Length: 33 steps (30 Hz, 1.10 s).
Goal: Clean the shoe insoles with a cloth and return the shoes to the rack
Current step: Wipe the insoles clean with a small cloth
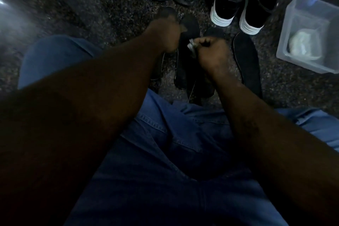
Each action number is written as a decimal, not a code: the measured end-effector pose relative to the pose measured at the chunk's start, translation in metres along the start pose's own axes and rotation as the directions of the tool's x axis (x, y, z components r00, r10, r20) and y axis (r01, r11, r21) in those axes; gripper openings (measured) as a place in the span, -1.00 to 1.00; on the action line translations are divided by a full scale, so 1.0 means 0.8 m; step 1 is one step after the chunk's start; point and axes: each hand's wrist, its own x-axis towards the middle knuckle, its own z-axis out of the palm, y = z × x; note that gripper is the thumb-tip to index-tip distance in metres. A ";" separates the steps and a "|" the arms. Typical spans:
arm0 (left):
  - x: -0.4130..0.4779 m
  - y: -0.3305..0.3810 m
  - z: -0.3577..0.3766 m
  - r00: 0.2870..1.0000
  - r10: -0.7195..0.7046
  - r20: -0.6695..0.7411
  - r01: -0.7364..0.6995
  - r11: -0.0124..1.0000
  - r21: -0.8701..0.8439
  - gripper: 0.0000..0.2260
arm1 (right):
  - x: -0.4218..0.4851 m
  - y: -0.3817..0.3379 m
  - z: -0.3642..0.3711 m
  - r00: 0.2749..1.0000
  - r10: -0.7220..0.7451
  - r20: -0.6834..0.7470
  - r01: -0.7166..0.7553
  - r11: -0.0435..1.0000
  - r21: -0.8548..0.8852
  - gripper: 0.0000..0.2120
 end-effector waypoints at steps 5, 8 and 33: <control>0.000 0.006 0.007 0.995 0.014 0.100 -0.017 0.999 0.027 -0.41 | 0.026 -0.028 0.008 0.963 -0.185 0.197 0.251 0.884 -0.394 -0.76; 0.005 0.007 0.009 0.993 0.019 0.114 -0.024 0.999 0.043 -0.42 | 0.028 -0.030 0.019 0.926 -0.188 0.327 0.363 0.682 -0.635 -0.72; 0.011 0.007 0.017 0.987 -0.039 0.156 0.027 0.996 0.083 -0.35 | -0.067 0.005 -0.036 0.934 -0.138 0.329 0.280 0.854 -0.438 -0.73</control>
